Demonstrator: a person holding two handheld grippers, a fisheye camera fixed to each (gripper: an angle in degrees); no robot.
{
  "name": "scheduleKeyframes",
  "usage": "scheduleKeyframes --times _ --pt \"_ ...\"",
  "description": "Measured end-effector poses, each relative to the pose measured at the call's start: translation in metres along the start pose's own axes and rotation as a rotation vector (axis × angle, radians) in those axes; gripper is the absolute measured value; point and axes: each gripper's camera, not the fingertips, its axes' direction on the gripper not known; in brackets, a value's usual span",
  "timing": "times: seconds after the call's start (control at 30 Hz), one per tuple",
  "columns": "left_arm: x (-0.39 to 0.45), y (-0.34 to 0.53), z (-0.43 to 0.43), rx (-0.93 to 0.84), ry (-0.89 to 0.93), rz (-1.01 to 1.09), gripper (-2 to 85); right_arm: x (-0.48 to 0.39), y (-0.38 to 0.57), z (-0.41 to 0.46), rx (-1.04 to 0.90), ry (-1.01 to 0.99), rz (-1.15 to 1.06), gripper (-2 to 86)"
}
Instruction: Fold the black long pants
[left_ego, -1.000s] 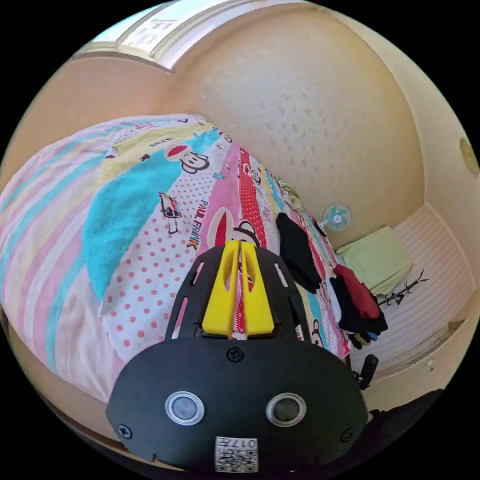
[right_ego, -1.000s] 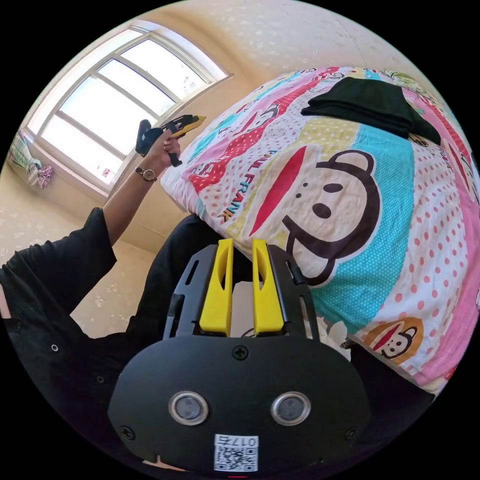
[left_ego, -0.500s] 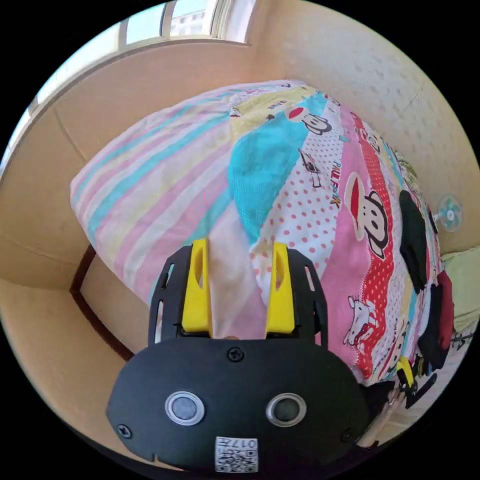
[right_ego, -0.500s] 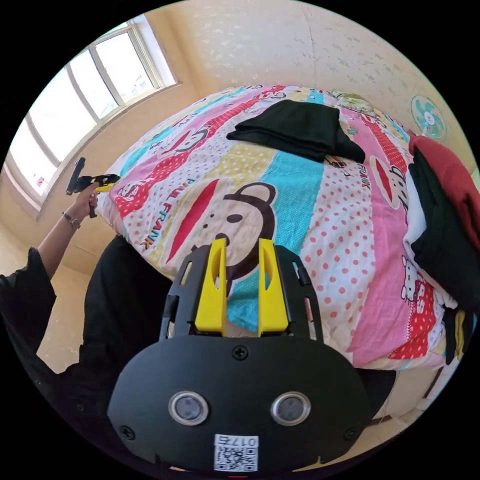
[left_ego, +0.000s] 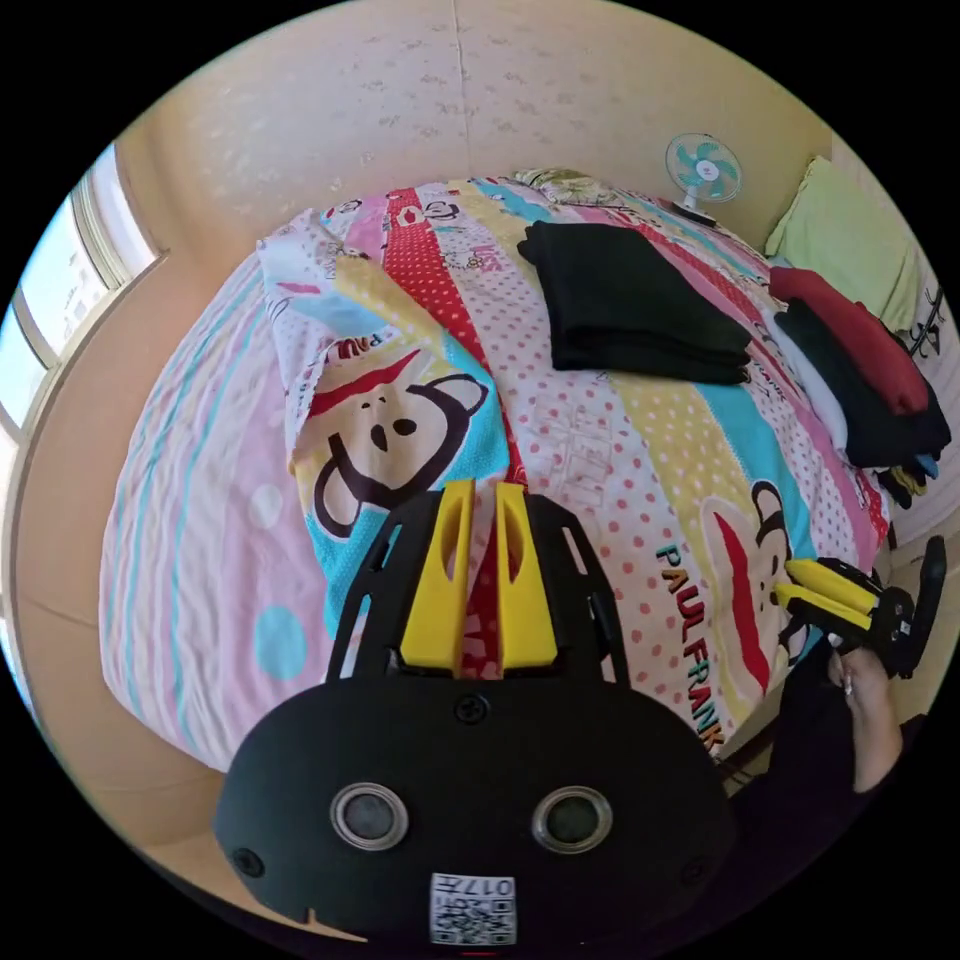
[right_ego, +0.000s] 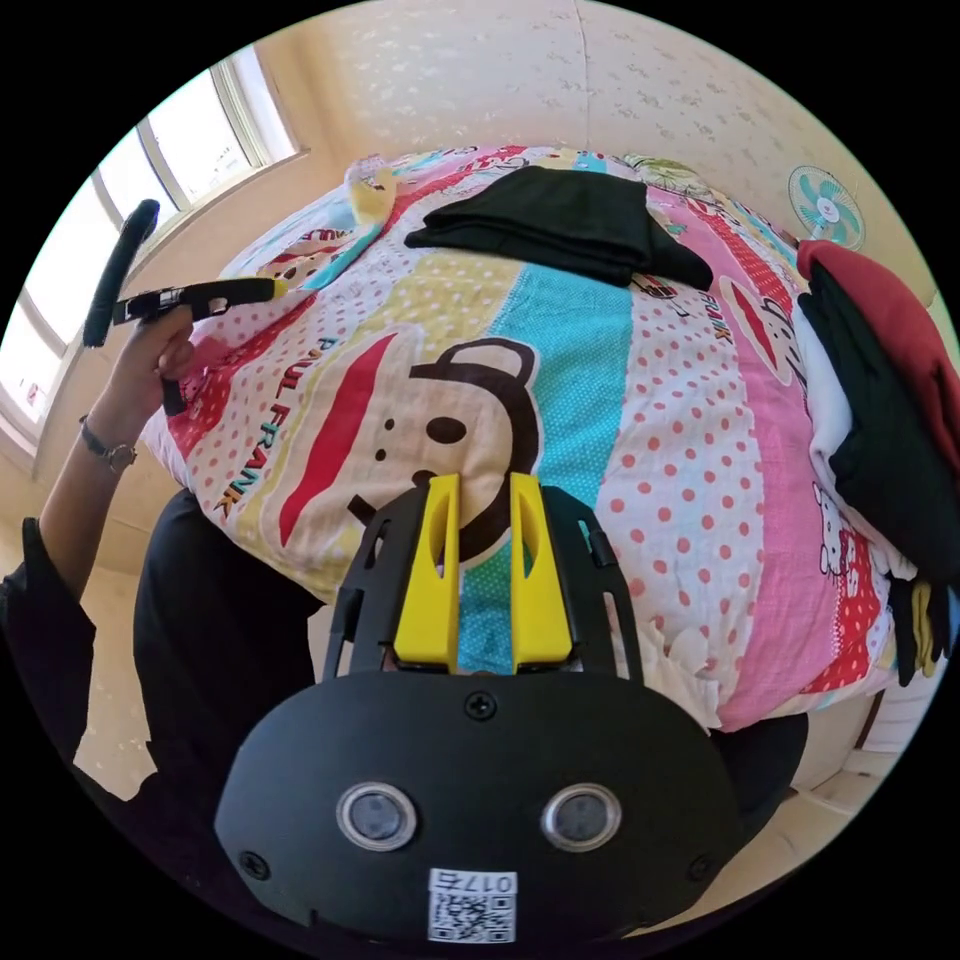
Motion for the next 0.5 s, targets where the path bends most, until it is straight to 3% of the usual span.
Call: scheduleKeyframes --times 0.13,0.27,0.4,0.5 --pt "-0.022 0.038 -0.047 0.202 0.074 -0.051 6.1 -0.010 0.002 0.002 0.011 0.018 -0.013 8.0" --pt "-0.113 0.042 -0.081 0.336 0.097 -0.307 8.8 -0.020 0.004 0.004 0.018 0.048 -0.019 7.9" --pt "-0.184 -0.023 -0.025 0.082 0.070 -0.281 15.2 -0.022 0.007 0.005 0.036 0.040 -0.019 7.9" --pt "-0.201 -0.055 0.019 -0.016 0.013 -0.220 12.8 -0.023 0.005 0.005 0.032 0.035 -0.020 8.0"
